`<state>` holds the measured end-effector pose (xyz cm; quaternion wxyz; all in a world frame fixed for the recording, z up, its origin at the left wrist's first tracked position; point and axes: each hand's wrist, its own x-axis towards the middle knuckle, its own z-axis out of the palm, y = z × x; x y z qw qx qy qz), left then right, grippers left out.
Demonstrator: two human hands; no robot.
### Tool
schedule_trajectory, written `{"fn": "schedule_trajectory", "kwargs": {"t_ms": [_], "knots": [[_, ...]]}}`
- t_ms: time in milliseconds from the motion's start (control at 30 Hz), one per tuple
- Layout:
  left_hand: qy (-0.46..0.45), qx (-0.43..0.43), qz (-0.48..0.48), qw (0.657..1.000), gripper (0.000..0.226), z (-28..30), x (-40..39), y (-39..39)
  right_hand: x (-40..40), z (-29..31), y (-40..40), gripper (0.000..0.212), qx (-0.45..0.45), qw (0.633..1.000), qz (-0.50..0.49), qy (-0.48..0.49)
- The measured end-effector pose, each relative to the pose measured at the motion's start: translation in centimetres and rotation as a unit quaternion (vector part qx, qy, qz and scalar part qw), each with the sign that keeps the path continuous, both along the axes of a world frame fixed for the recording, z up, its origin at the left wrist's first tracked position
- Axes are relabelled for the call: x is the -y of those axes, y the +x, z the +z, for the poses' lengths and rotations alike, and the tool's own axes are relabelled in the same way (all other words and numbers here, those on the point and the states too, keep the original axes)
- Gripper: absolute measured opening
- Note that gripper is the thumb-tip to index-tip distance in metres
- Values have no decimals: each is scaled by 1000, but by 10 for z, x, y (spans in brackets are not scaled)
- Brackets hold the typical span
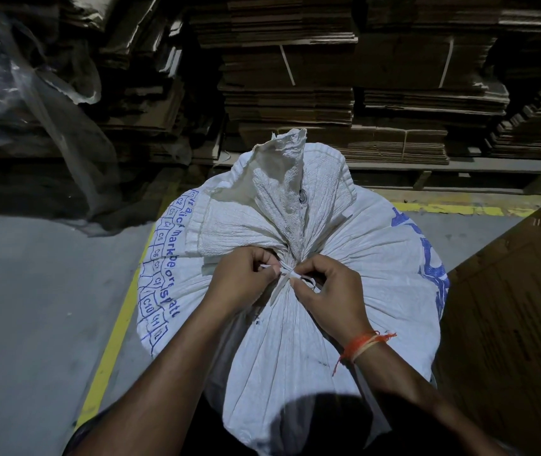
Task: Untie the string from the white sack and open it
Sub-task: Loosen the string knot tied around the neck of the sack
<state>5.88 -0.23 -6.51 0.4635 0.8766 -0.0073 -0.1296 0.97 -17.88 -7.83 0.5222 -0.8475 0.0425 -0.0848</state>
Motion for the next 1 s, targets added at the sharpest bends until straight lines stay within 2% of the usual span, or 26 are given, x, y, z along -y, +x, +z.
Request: {"fn": "schedule_trajectory", "kwargs": {"t_ms": [567,1000], "knots": [[-38,-35,7,999,11,-2,8,-1,0,-3,1,12,2,1000,-1,5],[-15,-27,-1,1000,13,3,10,-2,0,0,1,12,6,1000,5,12]]}}
